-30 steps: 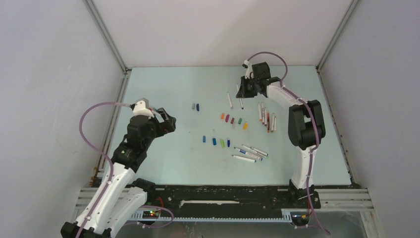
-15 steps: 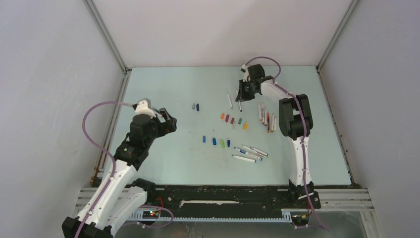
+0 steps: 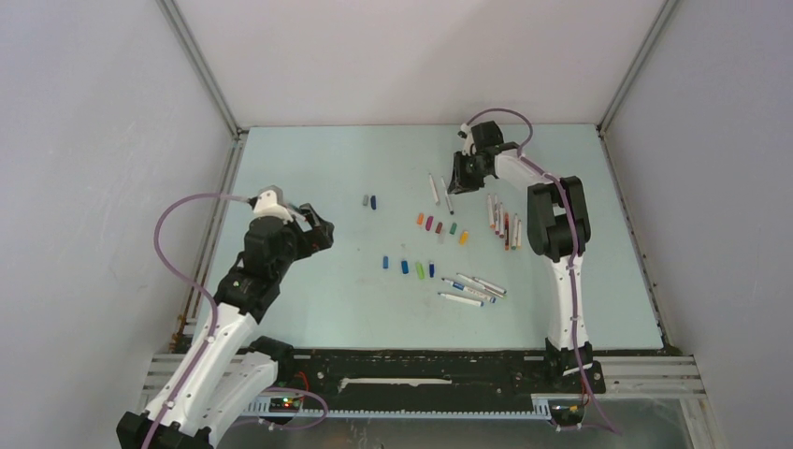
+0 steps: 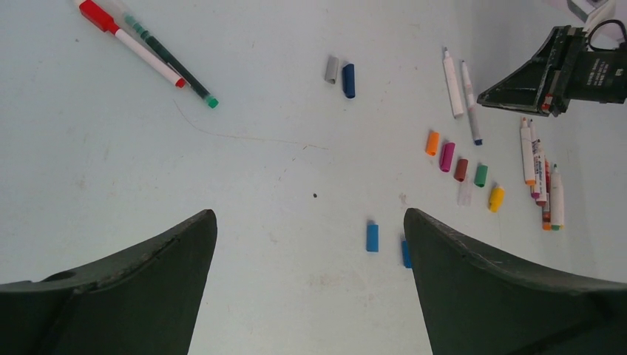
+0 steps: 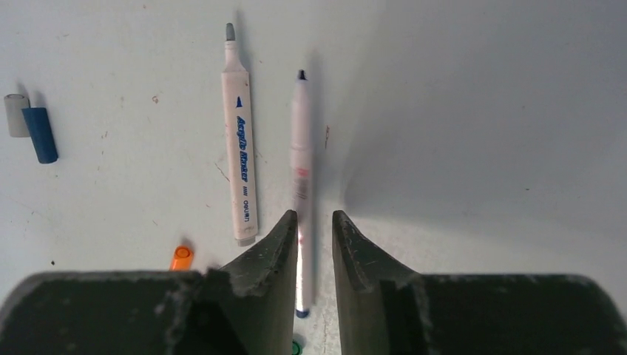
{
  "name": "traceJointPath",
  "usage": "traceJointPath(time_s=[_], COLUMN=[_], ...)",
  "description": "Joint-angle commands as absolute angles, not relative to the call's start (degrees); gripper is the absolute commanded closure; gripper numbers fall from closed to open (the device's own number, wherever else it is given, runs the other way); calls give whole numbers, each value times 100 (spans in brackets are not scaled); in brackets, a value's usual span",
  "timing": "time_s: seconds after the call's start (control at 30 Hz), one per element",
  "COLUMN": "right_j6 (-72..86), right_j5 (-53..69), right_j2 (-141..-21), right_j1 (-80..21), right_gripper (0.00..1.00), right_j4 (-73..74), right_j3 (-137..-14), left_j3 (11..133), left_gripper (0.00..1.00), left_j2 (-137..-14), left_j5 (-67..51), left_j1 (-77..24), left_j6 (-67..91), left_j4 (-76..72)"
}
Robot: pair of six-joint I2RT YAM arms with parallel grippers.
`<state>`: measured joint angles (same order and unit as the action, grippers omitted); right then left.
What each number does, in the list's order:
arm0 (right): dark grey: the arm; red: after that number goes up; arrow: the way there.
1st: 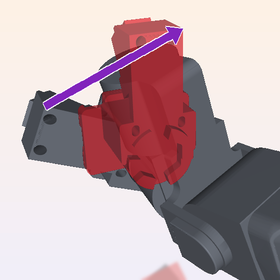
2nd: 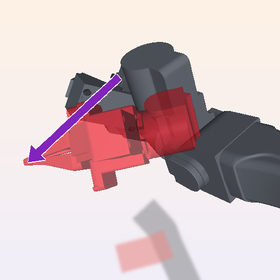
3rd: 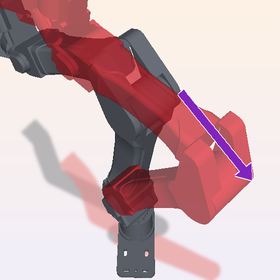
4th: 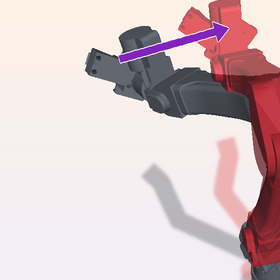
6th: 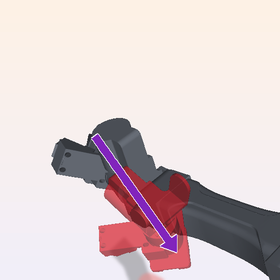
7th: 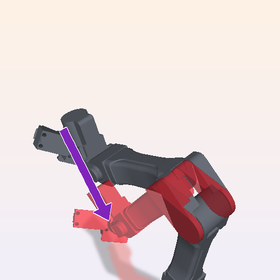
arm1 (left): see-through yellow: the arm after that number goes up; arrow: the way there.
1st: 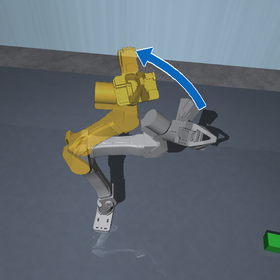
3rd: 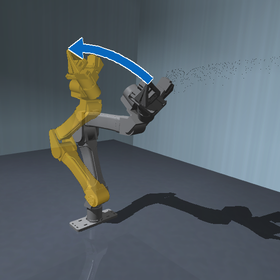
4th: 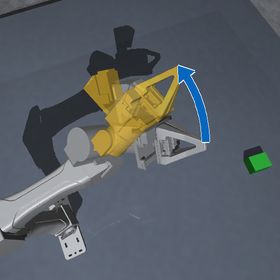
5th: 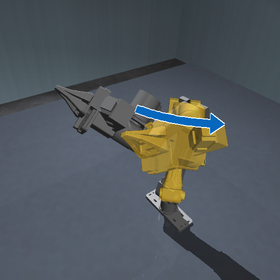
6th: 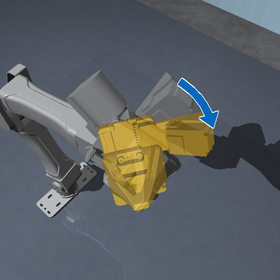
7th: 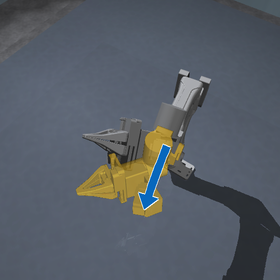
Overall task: Open the pen caps
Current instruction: Place the pen at the center of the board.
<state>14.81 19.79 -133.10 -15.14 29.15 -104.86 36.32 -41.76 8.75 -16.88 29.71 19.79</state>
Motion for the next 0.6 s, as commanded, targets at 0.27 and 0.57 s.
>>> traceJointPath(time_s=[0.27, 0.57], right_j6=[953, -1493], right_j5=[2622, 4708], right_j2=[-11715, -9044], right_j1=[-1408, -1129], right_gripper=[68, 63], right_j4=[2928, 3768], right_j3=[-9821, -7963], left_j3=[3241, 3199], left_gripper=[1, 0], left_j2=[-3775, -4123], left_j5=[554, 802], left_j1=[-1652, -1547], left_j6=[3365, 3460], left_j4=[1584, 921])
